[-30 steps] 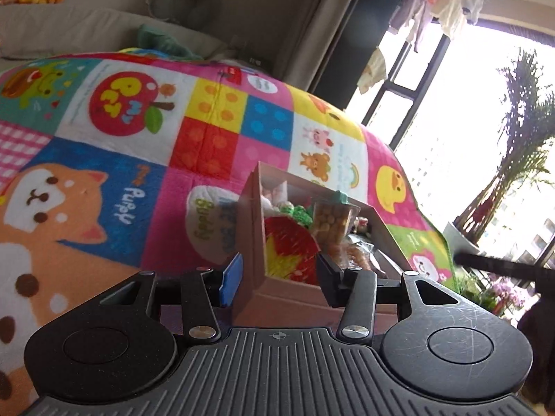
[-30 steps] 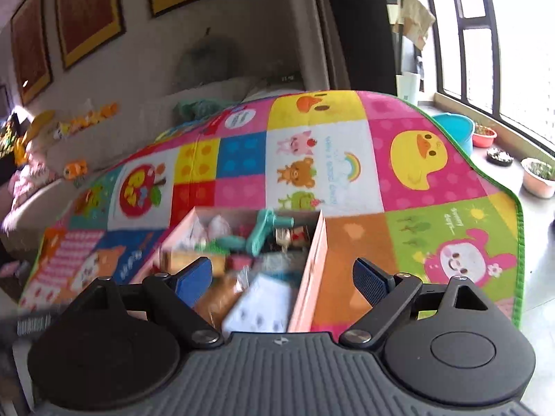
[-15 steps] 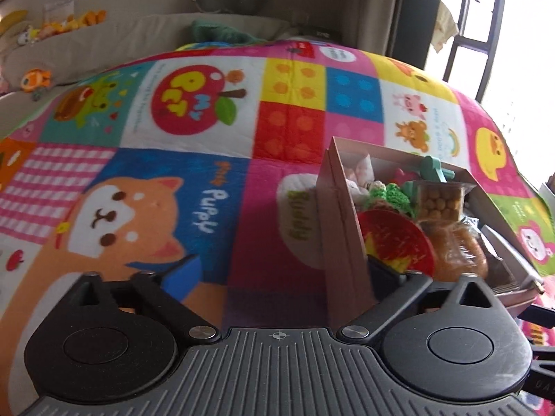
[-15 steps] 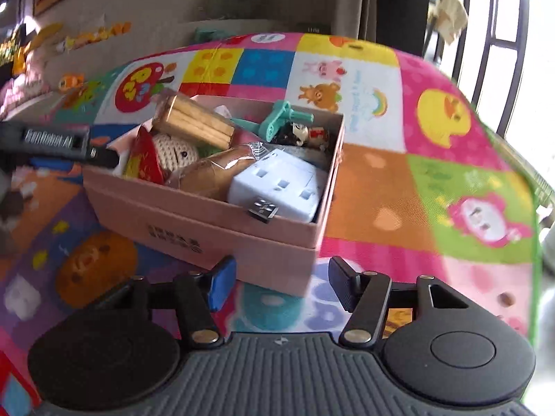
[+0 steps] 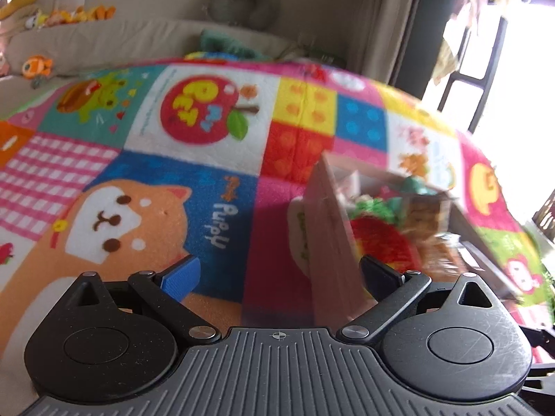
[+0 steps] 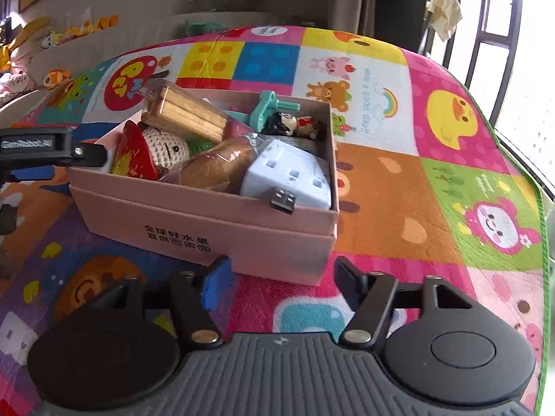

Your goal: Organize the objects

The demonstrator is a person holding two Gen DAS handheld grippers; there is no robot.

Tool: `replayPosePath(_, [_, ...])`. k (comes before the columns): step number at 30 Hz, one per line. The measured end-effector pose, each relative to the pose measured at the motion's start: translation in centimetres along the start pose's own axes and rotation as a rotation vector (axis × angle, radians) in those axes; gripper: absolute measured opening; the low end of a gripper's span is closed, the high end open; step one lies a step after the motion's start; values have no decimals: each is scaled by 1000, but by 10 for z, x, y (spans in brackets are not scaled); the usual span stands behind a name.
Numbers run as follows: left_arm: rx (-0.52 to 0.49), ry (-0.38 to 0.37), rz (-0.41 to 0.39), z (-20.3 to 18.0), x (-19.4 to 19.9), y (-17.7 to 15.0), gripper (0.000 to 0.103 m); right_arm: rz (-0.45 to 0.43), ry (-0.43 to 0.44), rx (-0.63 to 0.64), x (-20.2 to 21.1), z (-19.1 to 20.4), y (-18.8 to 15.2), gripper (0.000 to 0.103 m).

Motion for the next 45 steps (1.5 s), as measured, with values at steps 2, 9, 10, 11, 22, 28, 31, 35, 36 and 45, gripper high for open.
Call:
replayPosePath(2, [-26, -40, -8, -3, 24, -7, 101, -13, 13, -35, 15, 0, -9, 87])
replayPosePath(9, [-184, -44, 138, -17, 72, -89, 101, 52, 37, -110, 57, 9, -67, 103])
replayPosePath(10, [-196, -24, 140, -17, 75, -97, 101, 71, 43, -103, 58, 13, -75, 103])
replayPosePath(11, [-206, -1, 138, -18, 76, -104, 101, 77, 33, -85, 58, 15, -81, 103])
replayPosePath(22, [-254, 108, 51, -30, 67, -111, 102, -18, 2, -79, 47, 3, -69, 103])
replayPosePath(28, [-256, 110, 50, -31, 66, -110, 102, -34, -6, -83, 44, 1, -68, 103])
replayPosePath(31, [-254, 109, 51, -31, 66, -110, 102, -35, -5, -87, 42, 0, -66, 103])
replayPosePath(35, [-253, 107, 51, -31, 66, -110, 102, -36, -6, -86, 43, 1, -66, 103])
replayPosePath(36, [-253, 108, 51, -31, 66, -110, 102, -36, -7, -85, 43, 1, -66, 103])
replayPosePath(45, [-251, 106, 52, -31, 66, -110, 102, -35, -7, -85, 44, 0, -66, 103])
Point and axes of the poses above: each gripper's, at about its wrist camera, not at the fingertips, and x roughly against the way its jaws point, z to its left, y to its top, the point moved 10 cm from there along -x, roughly the way its jaws point, and after that the axes turned 15 degrees about y, right-handed, at the moved point
